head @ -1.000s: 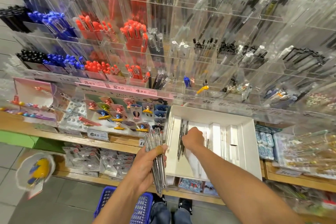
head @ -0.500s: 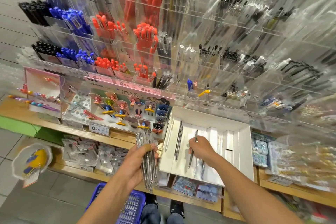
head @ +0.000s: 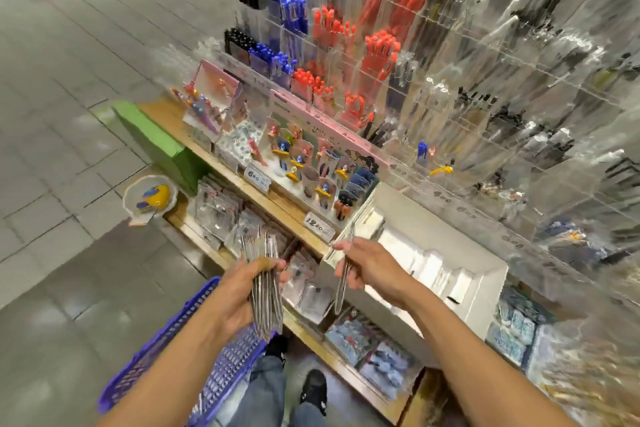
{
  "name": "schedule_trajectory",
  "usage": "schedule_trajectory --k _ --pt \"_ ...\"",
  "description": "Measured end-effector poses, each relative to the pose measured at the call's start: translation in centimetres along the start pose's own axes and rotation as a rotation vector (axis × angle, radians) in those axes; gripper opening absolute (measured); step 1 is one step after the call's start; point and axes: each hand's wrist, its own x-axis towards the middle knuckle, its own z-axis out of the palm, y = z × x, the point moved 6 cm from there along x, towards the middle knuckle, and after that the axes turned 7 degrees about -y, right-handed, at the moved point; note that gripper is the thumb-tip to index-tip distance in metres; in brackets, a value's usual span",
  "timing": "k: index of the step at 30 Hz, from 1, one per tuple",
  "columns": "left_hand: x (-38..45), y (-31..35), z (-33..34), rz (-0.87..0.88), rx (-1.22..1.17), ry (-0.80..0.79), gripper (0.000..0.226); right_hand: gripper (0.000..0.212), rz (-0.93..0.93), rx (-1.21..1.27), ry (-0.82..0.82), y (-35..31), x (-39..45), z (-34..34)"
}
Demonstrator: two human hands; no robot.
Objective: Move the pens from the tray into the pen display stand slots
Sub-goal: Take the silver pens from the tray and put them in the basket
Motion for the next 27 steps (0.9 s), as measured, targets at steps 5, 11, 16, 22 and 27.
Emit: schedule_trajectory --k 5,11,16,22,27 --pt "-5.6 -2.0 -7.6 0.147 -0.123 0.22 0.018 0.016 -0.036 -0.247 -0.121 -0.7 1.6 8.5" --pt "-13.5 -4.5 -18.0 0.223 -0.204 0.478 0.023 0.018 0.065 -0.332 -0.329 2.3 4.5 20.6" --pt "-17.3 -7.7 -26.1 0.184 -0.339 0.618 0.019 0.022 0.151 -0.484 -0.369 7.5 8.3 28.5" --pt "-14.7 -11.5 -35.8 0.134 -0.395 0.718 0.009 0.013 0.261 -0.722 -0.349 17.0 15.3 33.8" --pt "-6.5 -15.7 -43.0 0.072 -0.437 0.782 0.008 0.008 0.285 -0.886 -0.317 24.6 22.6 35.2"
